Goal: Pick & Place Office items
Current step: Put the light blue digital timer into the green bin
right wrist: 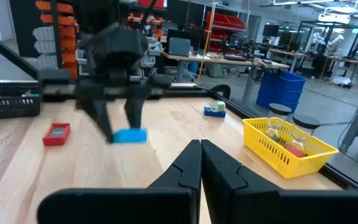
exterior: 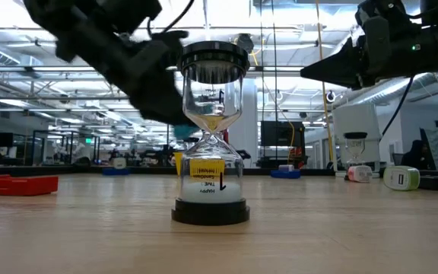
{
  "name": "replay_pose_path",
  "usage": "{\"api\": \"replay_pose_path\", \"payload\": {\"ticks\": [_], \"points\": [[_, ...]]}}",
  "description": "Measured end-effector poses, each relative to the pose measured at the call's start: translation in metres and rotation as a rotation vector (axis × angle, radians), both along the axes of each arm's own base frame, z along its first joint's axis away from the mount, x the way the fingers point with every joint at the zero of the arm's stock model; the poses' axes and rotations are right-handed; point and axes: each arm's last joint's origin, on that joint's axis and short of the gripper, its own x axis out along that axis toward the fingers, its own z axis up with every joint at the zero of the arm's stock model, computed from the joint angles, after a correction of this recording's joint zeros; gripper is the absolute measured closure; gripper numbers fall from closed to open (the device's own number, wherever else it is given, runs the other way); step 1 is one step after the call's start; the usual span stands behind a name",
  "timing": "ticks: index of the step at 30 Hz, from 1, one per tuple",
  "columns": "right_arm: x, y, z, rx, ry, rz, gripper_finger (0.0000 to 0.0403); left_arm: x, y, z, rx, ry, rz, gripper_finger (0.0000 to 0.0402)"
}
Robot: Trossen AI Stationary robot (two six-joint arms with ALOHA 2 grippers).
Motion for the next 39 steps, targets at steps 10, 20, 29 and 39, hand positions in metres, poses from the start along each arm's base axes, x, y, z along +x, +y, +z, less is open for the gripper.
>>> {"api": "replay_pose_path", "payload": {"ticks": [10, 20, 29, 39], "points": [[0.000, 0.000, -0.001, -0.003, 0.013, -0.001, 0.0403, 0.080, -0.003, -0.030, 0.040, 0.003, -0.156, 0.0250], [0.000, 0.000, -0.003, -0.008, 0.034, -0.001, 0.0403, 0.103, -0.004, -0.042, 0.096, 0.172, -0.195, 0.0250], [0.000, 0.000, -0.004, -0.008, 0.039, 0.001, 0.0403, 0.101, -0.004, -0.047, 0.061, 0.217, -0.167, 0.0212], [0.000, 0.001, -0.006, -0.014, 0.055, 0.008, 0.0403, 0.090, -0.007, -0.024, 0.136, 0.321, -0.171, 0.0136]]}}
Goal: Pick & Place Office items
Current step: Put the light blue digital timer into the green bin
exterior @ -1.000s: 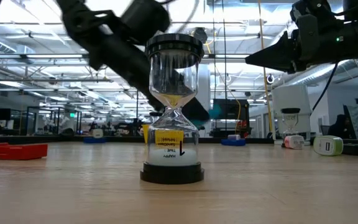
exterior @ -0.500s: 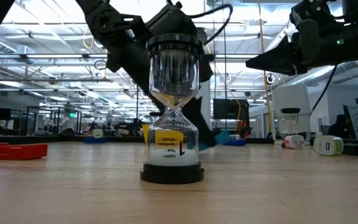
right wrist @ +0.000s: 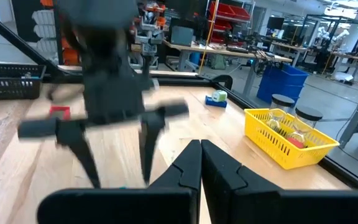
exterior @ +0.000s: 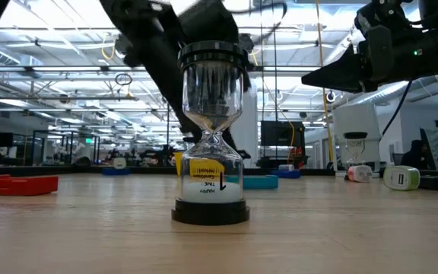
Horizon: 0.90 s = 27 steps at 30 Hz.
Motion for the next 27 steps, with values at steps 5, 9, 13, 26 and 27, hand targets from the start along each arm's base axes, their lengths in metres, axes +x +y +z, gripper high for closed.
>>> {"api": "replay_pose_path", "payload": {"ticks": [5, 9, 13, 26, 27], "points": [[0.000, 0.000, -0.002, 0.015, 0.012, 0.002, 0.0403, -0.019, -0.014, 0.026, 0.122, 0.014, -0.013, 0.0165], [0.000, 0.000, -0.003, 0.019, 0.020, 0.001, 0.0402, -0.039, -0.024, 0.039, 0.133, -0.141, -0.079, 0.0230], [0.000, 0.000, -0.003, 0.015, 0.022, 0.001, 0.0402, -0.074, -0.022, 0.029, 0.067, -0.353, -0.125, 0.0302], [0.018, -0.013, 0.004, 0.098, 0.039, 0.074, 0.0402, -0.148, 0.017, 0.007, 0.056, -0.667, 0.015, 0.0395], [0.021, -0.013, 0.005, 0.097, 0.068, 0.068, 0.0401, -0.153, 0.018, 0.006, 0.064, -0.686, 0.014, 0.0397]]}}
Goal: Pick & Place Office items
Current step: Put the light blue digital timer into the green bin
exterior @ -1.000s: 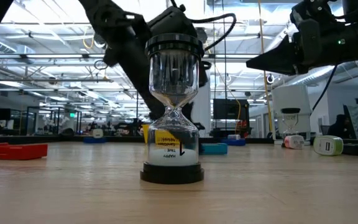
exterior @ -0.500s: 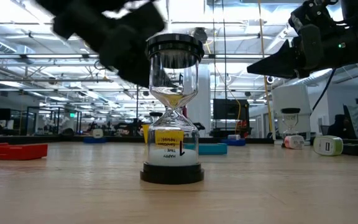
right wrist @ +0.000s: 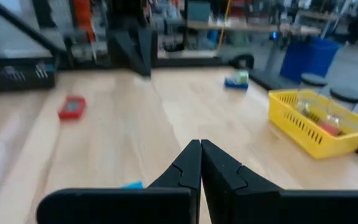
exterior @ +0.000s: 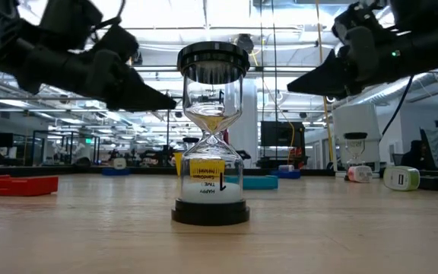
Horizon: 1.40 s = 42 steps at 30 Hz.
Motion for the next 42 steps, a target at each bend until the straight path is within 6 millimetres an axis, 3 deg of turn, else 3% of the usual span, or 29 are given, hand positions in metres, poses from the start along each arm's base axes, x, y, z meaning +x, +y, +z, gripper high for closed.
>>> {"api": "replay_pose_path", "payload": {"ticks": [6, 10, 15, 19, 24, 30, 38, 42], "points": [[0.018, 0.005, 0.010, 0.012, 0.205, 0.012, 0.0395, -0.027, 0.006, -0.015, -0.044, -0.026, 0.004, 0.0384], [0.026, 0.009, 0.020, 0.078, 0.271, 0.036, 0.0368, -0.036, 0.006, -0.023, -0.051, -0.003, 0.003, 0.0387], [0.033, 0.011, 0.035, 0.106, 0.333, 0.021, 0.0321, -0.037, 0.006, -0.024, -0.051, 0.001, 0.003, 0.0397], [0.037, 0.013, 0.044, 0.144, 0.362, 0.048, 0.0286, -0.035, 0.006, -0.021, -0.052, -0.010, 0.002, 0.0377], [0.044, 0.015, 0.039, 0.135, 0.412, 0.039, 0.0243, -0.034, 0.006, -0.021, -0.052, -0.011, 0.002, 0.0358], [0.068, 0.016, 0.031, 0.094, 0.487, 0.026, 0.0184, -0.034, 0.006, -0.021, -0.070, -0.015, 0.005, 0.0356], [0.093, 0.022, 0.044, 0.091, 0.655, 0.072, 0.0125, -0.034, 0.006, -0.021, -0.101, -0.018, 0.012, 0.0355], [0.103, 0.025, 0.038, 0.100, 0.689, 0.128, 0.0100, -0.034, 0.006, -0.021, -0.101, -0.017, 0.012, 0.0355]]}}
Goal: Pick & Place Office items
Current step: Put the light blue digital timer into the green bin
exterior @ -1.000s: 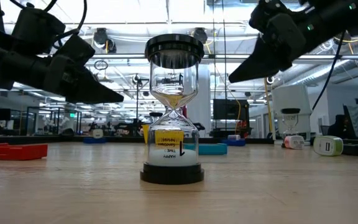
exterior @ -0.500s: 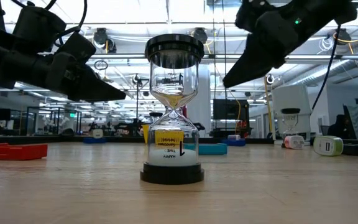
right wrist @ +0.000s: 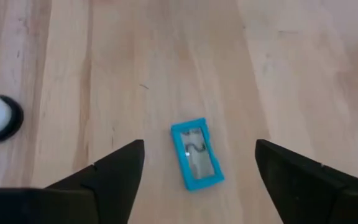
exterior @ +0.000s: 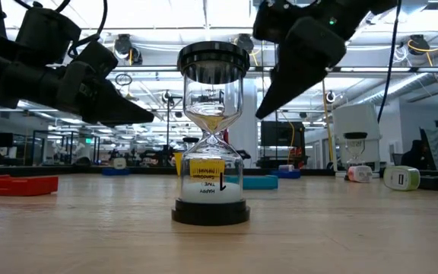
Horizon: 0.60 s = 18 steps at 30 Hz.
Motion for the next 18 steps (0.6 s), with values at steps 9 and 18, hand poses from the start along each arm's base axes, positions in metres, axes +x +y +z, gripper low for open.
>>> {"api": "replay_pose_path", "payload": {"ticks": [9, 18], "points": [[0.017, -0.021, -0.042, 0.034, 0.138, 0.046, 0.0089, 0.000, 0.000, 0.000, -0.022, 0.002, 0.005, 0.0355], [0.022, -0.035, -0.052, 0.004, 0.158, 0.064, 0.0107, 0.000, 0.000, -0.001, -0.024, 0.003, 0.005, 0.0355]]}}
